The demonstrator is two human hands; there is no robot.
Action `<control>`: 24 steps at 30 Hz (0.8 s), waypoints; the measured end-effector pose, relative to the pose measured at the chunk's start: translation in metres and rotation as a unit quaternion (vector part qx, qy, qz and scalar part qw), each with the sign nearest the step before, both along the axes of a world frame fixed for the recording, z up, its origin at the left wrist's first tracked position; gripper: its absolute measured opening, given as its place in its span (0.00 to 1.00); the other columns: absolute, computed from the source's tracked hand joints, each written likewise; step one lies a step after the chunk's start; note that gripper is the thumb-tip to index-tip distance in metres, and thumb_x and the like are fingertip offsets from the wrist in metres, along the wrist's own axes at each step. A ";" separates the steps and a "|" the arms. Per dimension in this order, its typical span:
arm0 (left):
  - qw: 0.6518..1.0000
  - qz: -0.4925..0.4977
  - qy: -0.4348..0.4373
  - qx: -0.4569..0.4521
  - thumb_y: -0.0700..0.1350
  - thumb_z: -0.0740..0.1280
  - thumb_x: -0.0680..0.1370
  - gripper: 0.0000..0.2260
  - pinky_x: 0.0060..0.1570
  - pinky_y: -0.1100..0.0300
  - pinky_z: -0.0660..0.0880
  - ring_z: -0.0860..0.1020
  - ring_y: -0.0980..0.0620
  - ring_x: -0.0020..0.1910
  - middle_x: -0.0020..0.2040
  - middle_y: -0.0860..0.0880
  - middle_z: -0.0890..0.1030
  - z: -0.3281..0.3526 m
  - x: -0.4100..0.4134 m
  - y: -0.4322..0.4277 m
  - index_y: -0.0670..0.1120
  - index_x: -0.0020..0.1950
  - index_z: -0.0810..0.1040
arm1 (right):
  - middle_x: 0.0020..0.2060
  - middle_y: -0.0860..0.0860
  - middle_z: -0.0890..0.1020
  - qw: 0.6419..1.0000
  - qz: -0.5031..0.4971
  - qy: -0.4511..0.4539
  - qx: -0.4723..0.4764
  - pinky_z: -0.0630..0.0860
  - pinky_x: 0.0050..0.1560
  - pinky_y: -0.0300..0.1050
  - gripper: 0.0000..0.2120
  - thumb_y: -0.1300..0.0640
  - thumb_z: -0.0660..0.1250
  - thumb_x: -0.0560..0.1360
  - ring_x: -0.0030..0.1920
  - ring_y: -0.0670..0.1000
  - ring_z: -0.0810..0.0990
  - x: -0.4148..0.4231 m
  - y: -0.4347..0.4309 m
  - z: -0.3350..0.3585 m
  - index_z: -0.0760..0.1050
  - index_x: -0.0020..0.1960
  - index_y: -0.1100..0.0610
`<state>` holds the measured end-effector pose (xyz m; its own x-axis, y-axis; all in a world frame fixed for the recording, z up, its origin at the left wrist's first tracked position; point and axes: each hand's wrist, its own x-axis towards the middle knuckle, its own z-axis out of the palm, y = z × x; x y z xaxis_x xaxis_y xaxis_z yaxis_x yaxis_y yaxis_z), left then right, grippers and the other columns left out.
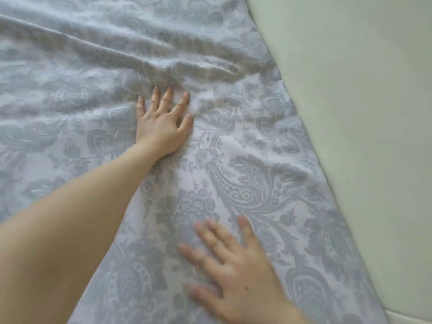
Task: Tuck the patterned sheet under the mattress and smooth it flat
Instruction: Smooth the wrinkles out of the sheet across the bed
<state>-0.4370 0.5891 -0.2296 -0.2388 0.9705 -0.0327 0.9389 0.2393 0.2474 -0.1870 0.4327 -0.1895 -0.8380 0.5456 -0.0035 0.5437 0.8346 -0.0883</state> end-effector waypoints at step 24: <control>0.983 0.094 -0.074 -0.140 0.61 0.43 0.78 0.26 0.67 0.36 0.29 0.33 0.36 0.74 0.78 0.47 0.41 0.042 0.210 -0.372 0.61 0.76 0.46 | 0.73 0.58 0.63 0.931 -0.357 -0.064 -0.033 0.57 0.72 0.54 0.34 0.36 0.45 0.76 0.73 0.58 0.62 0.193 -0.131 0.018 0.61 0.74 0.55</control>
